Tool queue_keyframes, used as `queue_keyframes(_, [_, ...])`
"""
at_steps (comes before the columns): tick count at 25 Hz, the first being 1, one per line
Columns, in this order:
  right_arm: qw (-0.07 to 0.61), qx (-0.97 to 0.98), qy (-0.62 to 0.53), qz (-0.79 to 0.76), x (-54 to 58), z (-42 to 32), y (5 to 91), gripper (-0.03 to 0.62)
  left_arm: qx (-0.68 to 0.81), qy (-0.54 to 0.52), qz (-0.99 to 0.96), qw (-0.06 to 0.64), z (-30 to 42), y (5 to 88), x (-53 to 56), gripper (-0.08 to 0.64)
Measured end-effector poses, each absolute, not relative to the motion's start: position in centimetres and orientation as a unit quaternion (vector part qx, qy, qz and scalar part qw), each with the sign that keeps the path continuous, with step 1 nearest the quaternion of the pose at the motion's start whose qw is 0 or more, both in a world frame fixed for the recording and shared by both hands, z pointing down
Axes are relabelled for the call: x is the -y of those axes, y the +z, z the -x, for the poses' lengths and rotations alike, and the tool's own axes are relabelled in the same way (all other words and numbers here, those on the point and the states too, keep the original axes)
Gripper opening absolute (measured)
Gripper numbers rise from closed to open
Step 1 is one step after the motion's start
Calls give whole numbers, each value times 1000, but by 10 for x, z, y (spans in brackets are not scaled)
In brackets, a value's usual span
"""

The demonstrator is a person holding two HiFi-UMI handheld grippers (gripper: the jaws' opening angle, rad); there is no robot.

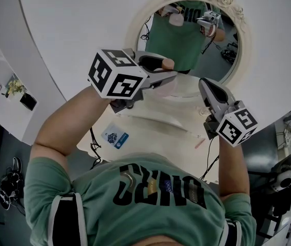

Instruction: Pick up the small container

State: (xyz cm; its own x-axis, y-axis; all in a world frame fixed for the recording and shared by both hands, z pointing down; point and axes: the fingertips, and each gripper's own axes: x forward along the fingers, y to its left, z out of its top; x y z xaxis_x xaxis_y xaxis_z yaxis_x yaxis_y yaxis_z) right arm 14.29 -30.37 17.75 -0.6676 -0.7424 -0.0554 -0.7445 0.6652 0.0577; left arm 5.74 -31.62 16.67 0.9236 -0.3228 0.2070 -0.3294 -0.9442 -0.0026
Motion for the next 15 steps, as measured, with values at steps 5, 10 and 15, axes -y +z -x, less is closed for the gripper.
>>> queue_keyframes(5, [10, -913, 42, 405, 303, -141, 177, 8, 165, 104, -981, 15, -58, 166, 316, 141])
queue_keyframes(10, [10, -913, 40, 405, 304, -142, 178, 8, 165, 106, -980, 13, -59, 166, 316, 141])
queue_keyframes(15, [10, -914, 40, 404, 303, -142, 177, 8, 166, 106, -980, 12, -58, 165, 315, 141])
